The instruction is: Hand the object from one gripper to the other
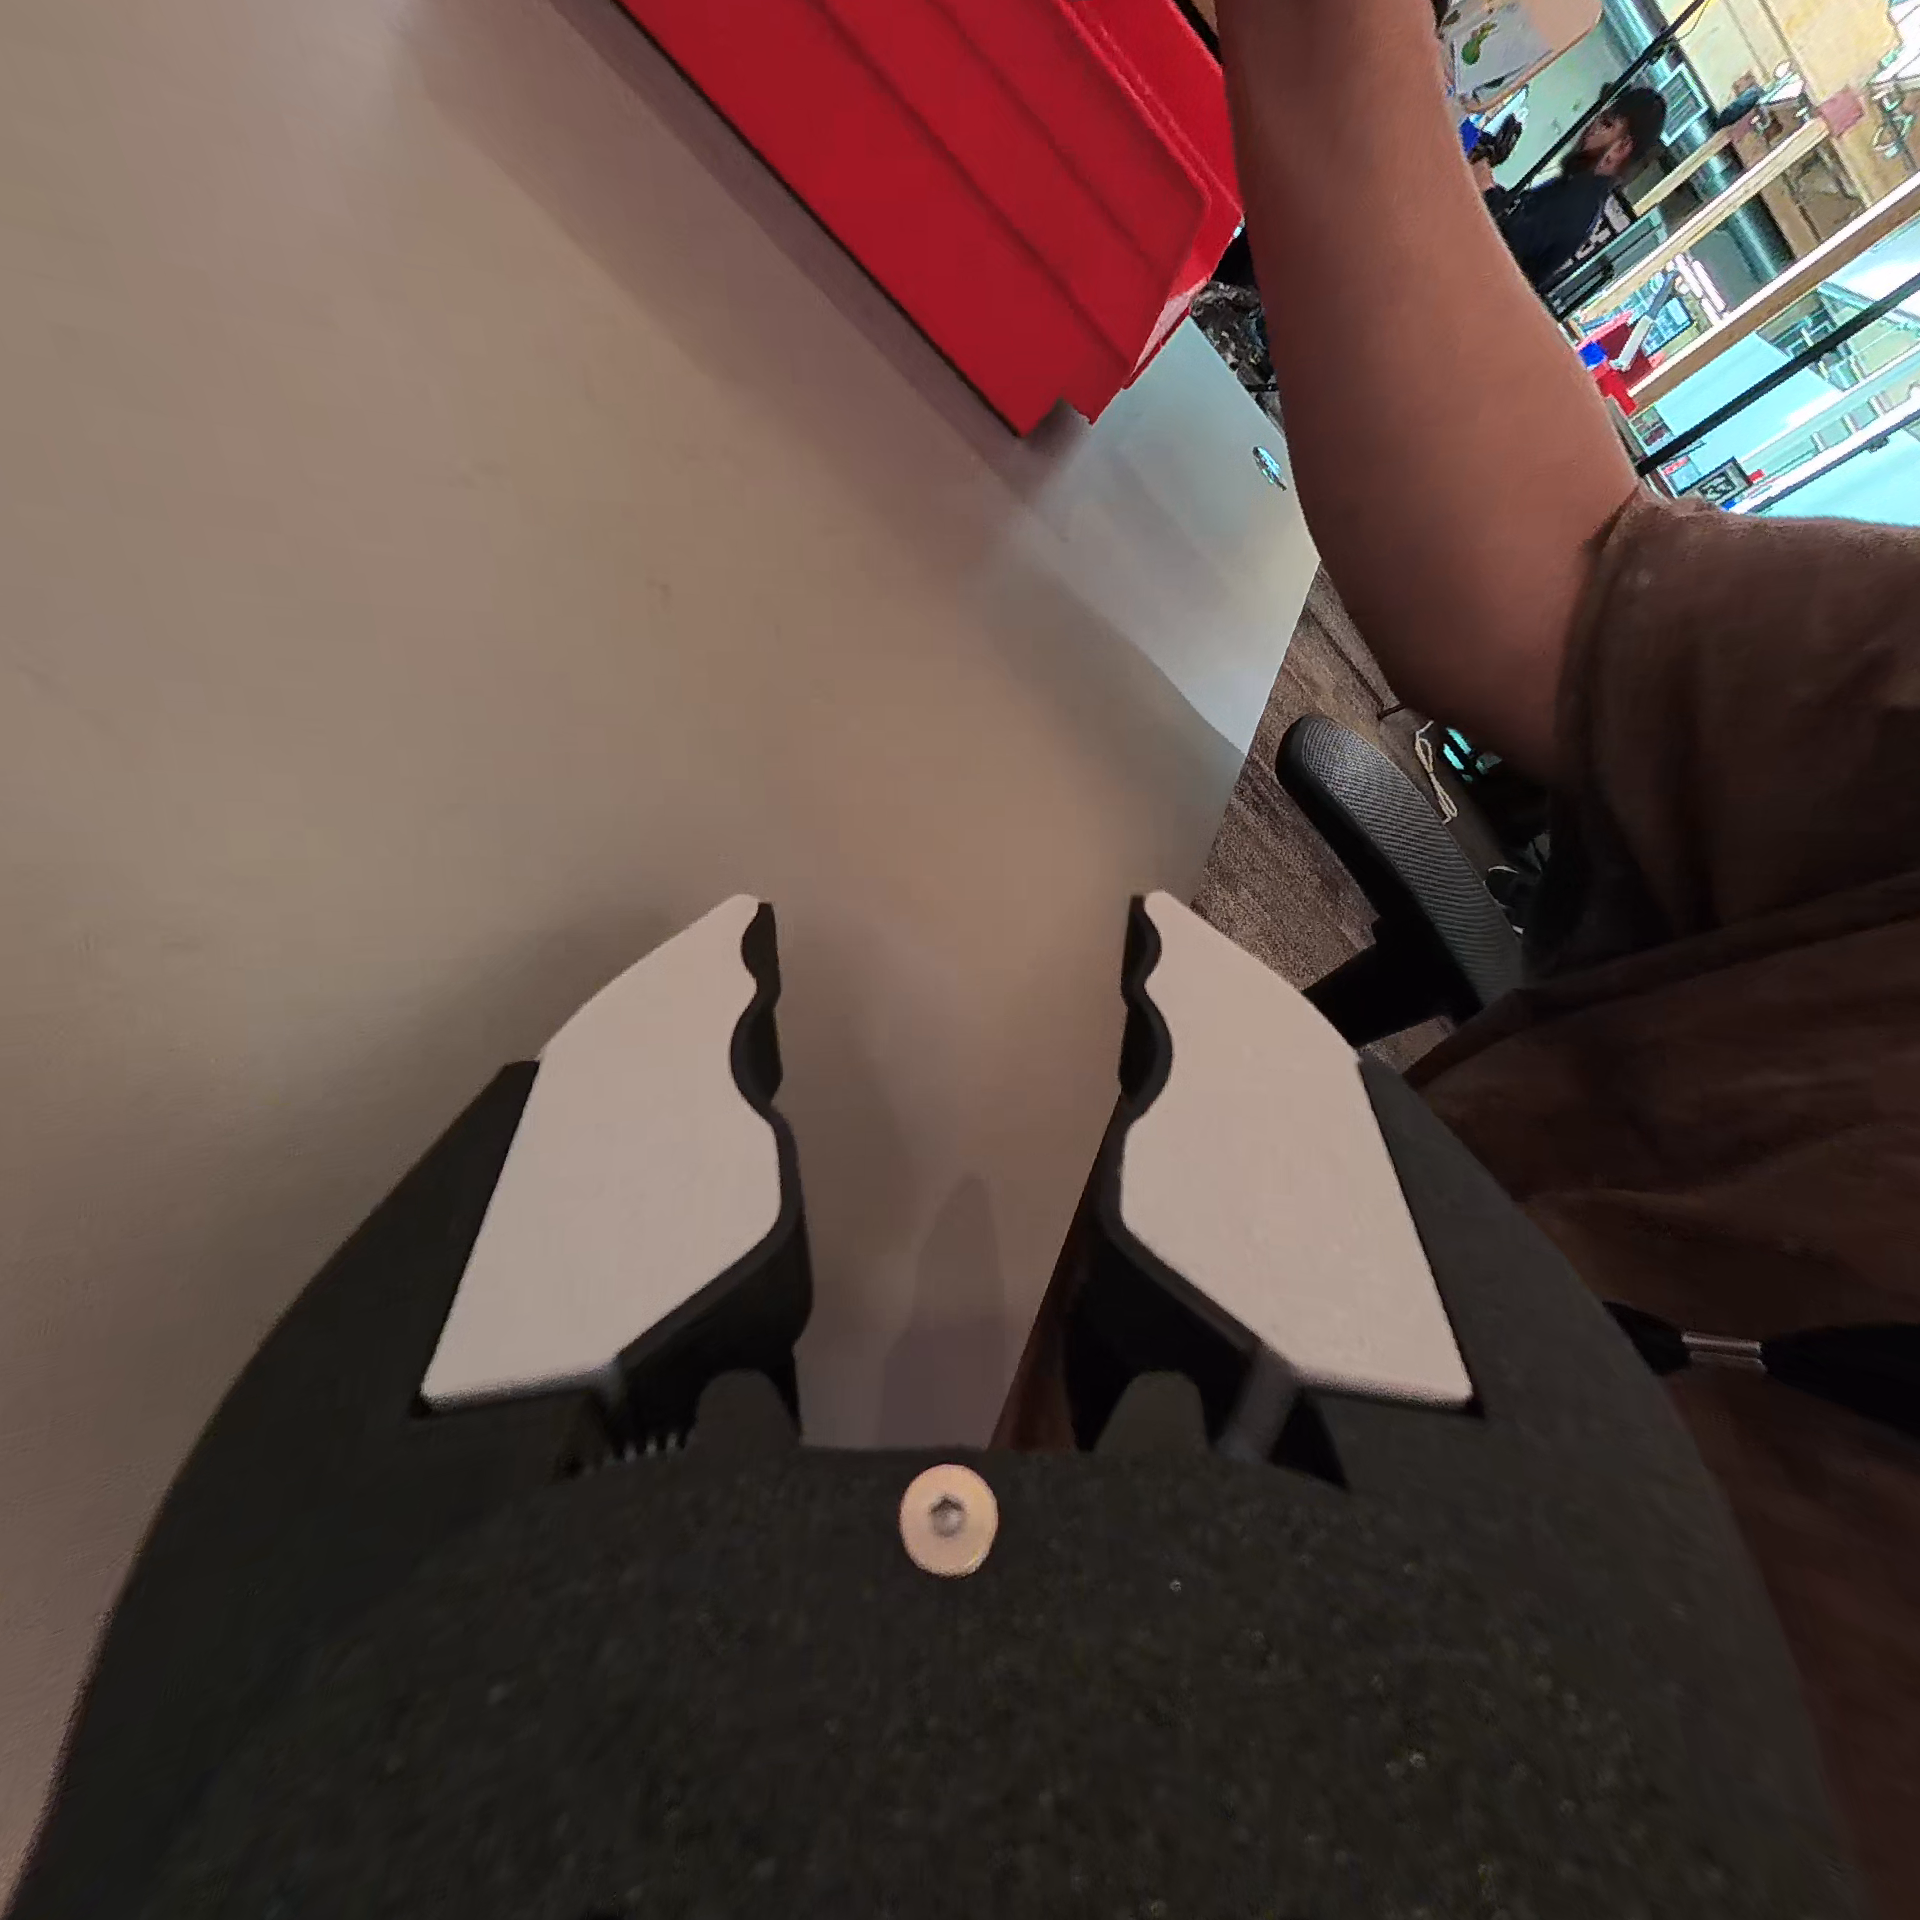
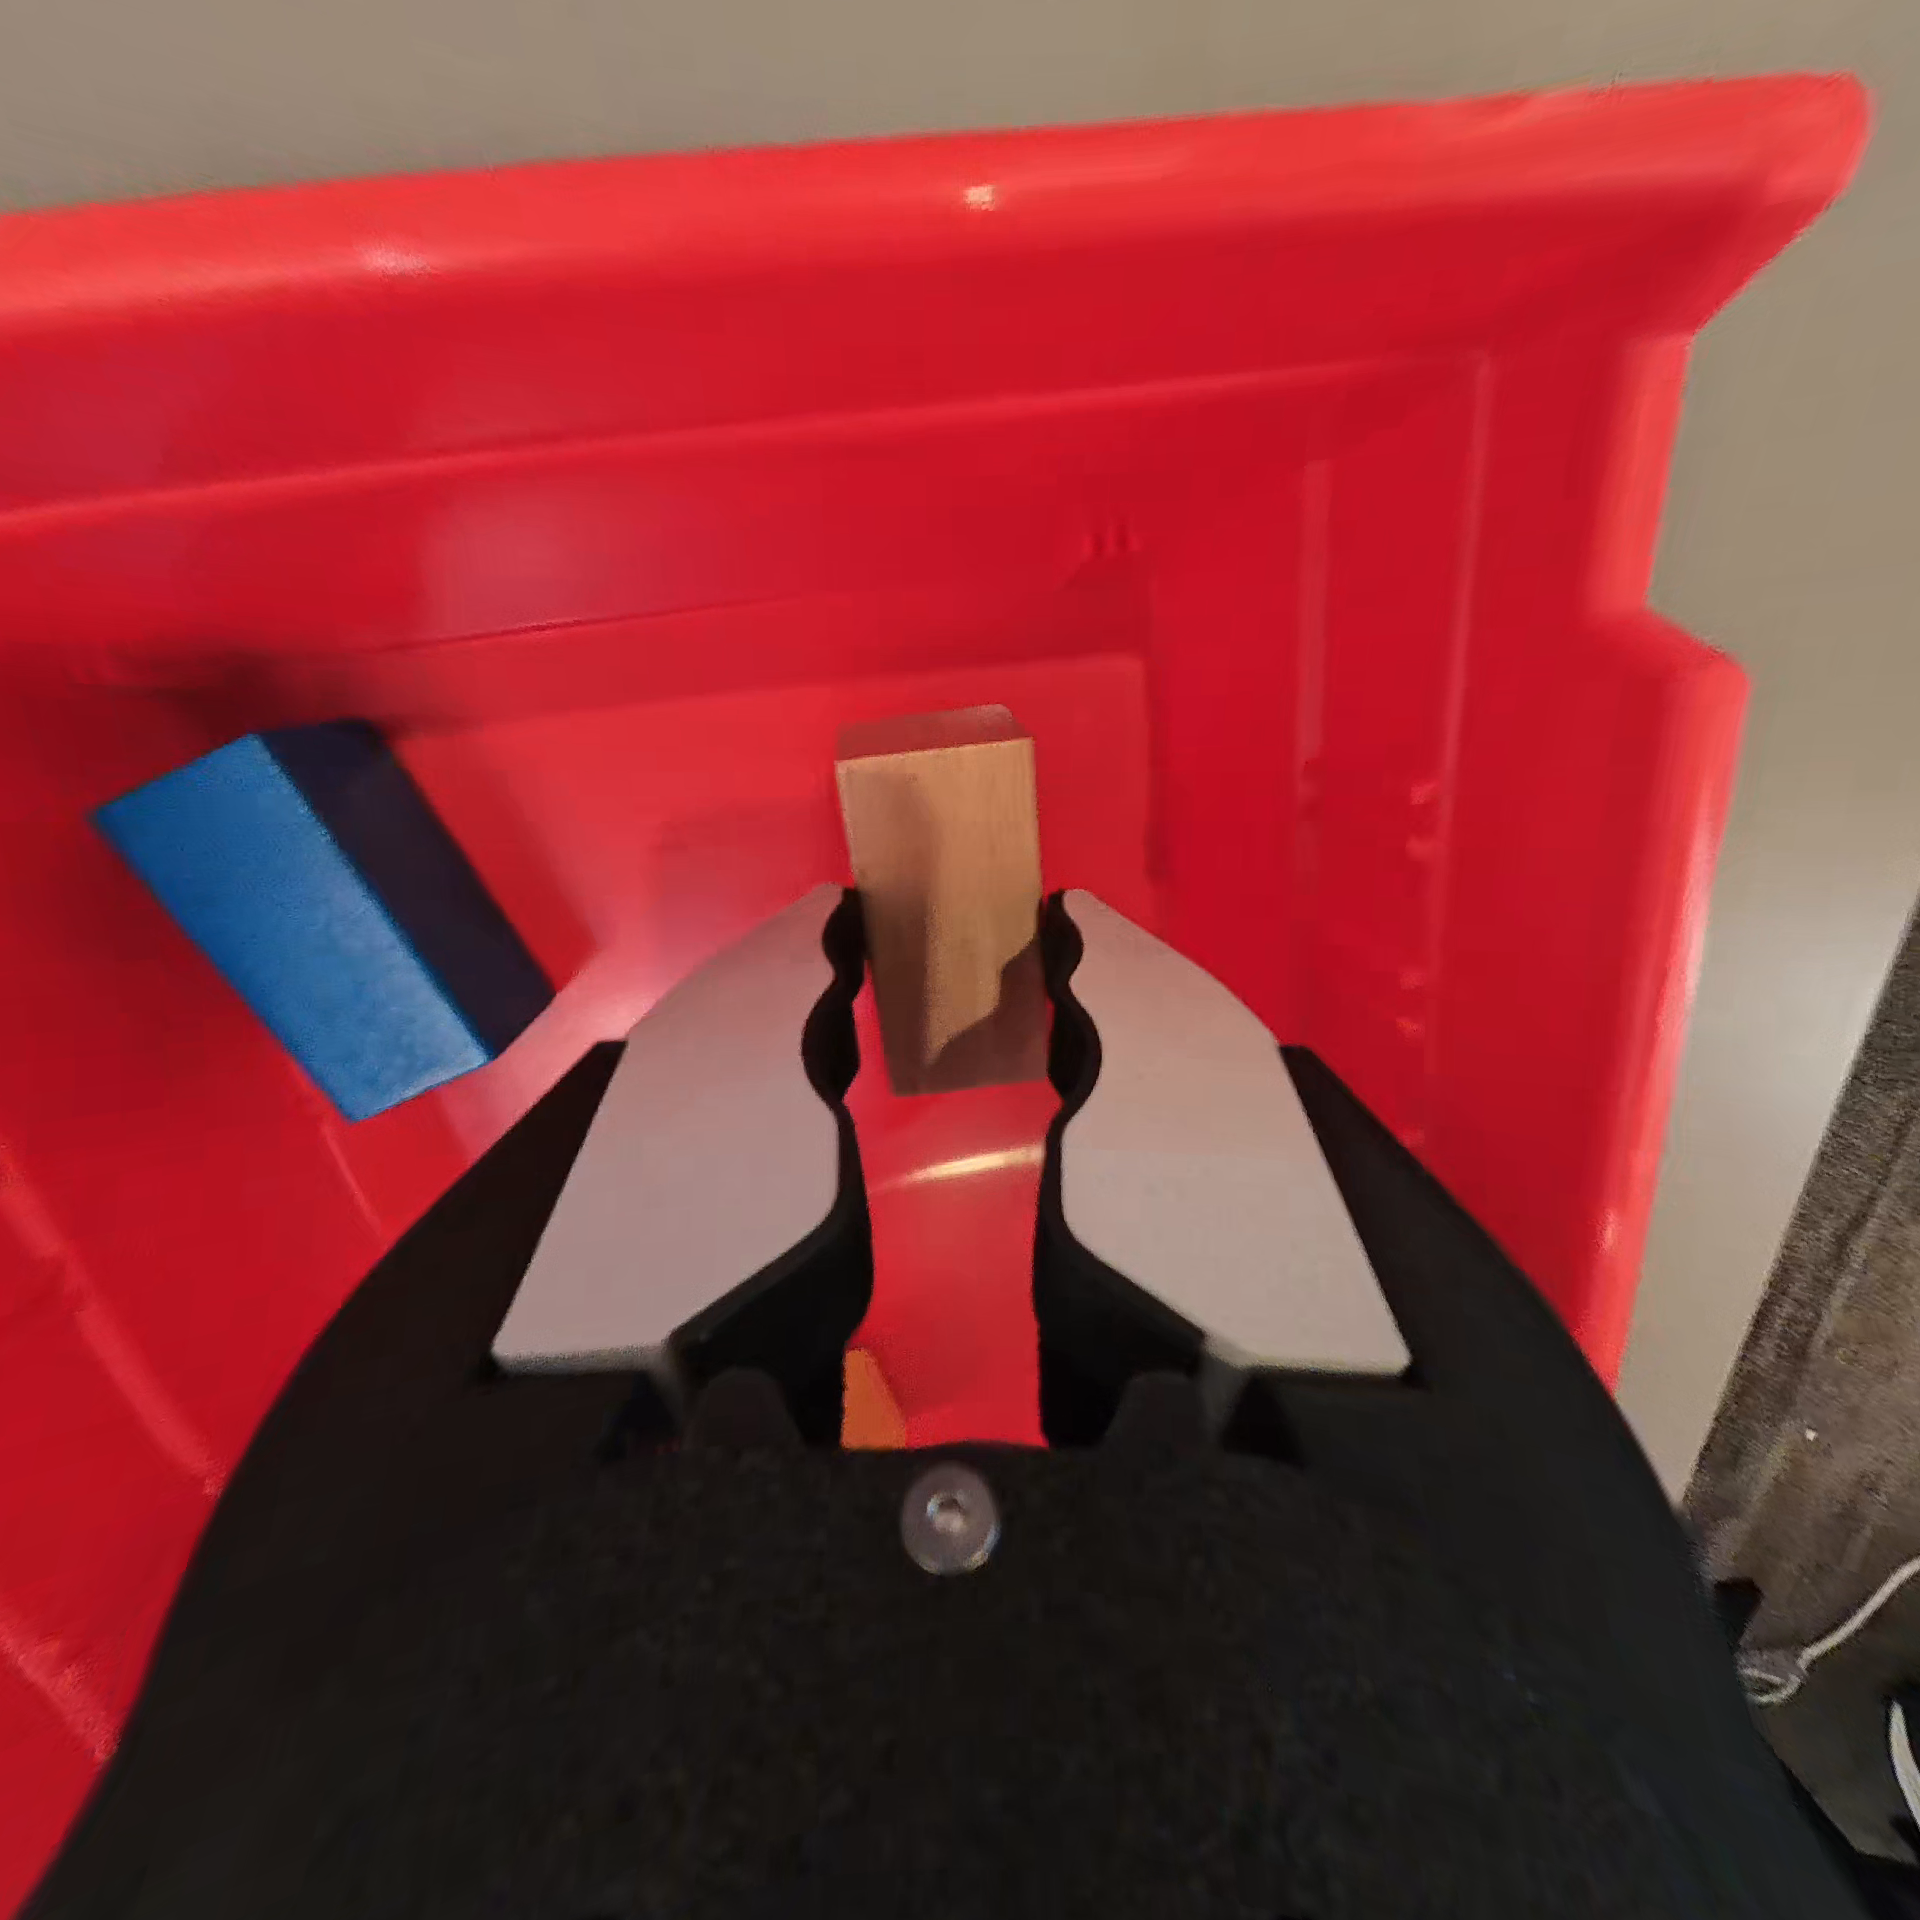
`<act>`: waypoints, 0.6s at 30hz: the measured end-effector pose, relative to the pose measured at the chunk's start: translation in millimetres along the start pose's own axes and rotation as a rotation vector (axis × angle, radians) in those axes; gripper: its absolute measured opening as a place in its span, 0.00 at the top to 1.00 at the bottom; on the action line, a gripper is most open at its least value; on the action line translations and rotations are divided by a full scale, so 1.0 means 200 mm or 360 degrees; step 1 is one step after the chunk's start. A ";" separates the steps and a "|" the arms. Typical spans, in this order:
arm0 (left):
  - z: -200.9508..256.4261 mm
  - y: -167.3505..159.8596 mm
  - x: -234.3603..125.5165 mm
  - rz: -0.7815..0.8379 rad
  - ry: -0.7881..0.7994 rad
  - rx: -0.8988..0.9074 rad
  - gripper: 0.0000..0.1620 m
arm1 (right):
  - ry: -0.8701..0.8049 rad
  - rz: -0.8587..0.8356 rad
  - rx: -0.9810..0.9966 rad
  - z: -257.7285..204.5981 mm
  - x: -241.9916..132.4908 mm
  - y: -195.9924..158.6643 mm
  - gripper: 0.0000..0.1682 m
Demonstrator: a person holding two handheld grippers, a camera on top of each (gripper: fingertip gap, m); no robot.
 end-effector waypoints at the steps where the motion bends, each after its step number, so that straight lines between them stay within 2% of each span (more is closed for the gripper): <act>1: 0.00 0.00 0.00 -0.0006 0.0006 0.0004 0.61 | -0.0021 -0.0013 -0.0002 0.01 0.01 0.00 0.80; 8: 0.00 0.00 0.00 -0.0031 0.0066 0.0071 0.61 | -0.0078 0.0018 -0.0027 0.03 0.06 0.01 0.80; 11: 0.00 -0.01 0.01 -0.0021 0.0121 0.0109 0.59 | -0.0186 0.0151 -0.0054 0.04 -0.08 -0.02 0.66; 14: 0.00 0.00 0.00 0.0006 0.0156 0.0137 0.58 | -0.0187 0.0536 -0.0163 -0.04 -0.40 -0.10 0.66; 18: 0.00 0.03 -0.05 0.0103 0.0269 0.0232 0.58 | 0.0072 0.1300 -0.0623 -0.44 -0.74 -0.39 0.66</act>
Point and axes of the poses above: each gripper's, where its closed fingertips meet, x out along the fingers, y out of its top, z = x × y across the jaws, the point moved 8 cm from there along -x, back along the fingers, and after that the axes turned 13 degrees about -x, right-handed, at the moved point
